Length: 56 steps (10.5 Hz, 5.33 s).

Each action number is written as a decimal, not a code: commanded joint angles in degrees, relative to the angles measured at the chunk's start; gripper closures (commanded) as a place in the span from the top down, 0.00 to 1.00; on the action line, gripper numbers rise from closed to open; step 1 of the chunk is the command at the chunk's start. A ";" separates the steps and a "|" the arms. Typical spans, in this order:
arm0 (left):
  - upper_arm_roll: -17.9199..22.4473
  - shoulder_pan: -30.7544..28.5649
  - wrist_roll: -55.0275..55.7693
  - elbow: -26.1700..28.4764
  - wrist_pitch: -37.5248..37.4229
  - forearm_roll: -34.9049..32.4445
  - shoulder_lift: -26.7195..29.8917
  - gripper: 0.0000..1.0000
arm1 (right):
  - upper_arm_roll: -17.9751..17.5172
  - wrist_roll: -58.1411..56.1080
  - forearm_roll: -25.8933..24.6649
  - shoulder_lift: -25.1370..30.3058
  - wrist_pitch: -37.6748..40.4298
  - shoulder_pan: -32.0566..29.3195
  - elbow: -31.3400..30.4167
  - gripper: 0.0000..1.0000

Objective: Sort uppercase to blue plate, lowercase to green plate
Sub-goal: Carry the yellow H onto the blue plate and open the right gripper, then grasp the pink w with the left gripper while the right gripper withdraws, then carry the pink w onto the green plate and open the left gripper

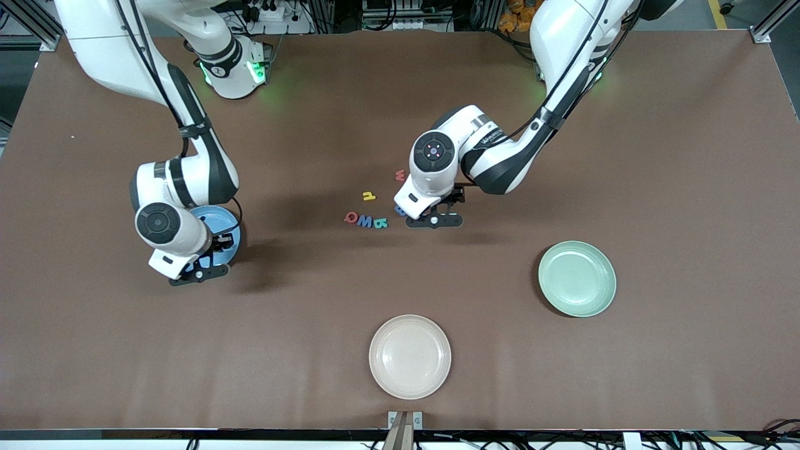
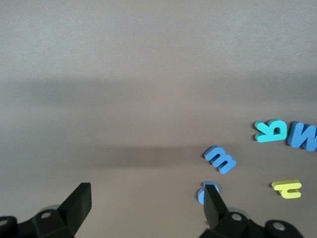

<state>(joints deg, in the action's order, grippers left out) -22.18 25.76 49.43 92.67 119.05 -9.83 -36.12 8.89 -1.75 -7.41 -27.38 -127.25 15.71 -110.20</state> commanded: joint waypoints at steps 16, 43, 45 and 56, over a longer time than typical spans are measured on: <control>3.55 12.55 10.77 -0.40 8.29 -1.25 -5.37 1.00 | -8.80 21.52 6.09 1.63 -4.14 2.13 2.28 0.58; 2.84 -8.23 -8.60 14.12 6.65 -1.60 14.58 0.00 | -17.94 54.57 6.35 -3.03 -21.72 10.75 -6.69 0.55; 2.93 -16.92 -20.80 13.94 5.93 -1.60 14.67 0.00 | -17.94 55.63 6.26 -3.38 -22.69 10.75 -6.69 0.55; 3.55 -33.67 -49.61 3.40 6.90 -6.34 1.05 1.00 | -18.03 62.29 4.25 -5.05 -24.80 11.71 -6.08 0.55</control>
<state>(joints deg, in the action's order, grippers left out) -18.47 -8.12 -0.10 97.80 126.25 -14.60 -34.50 -8.63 57.06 -1.61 -31.63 -151.49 26.78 -116.69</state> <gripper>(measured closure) 0.485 0.445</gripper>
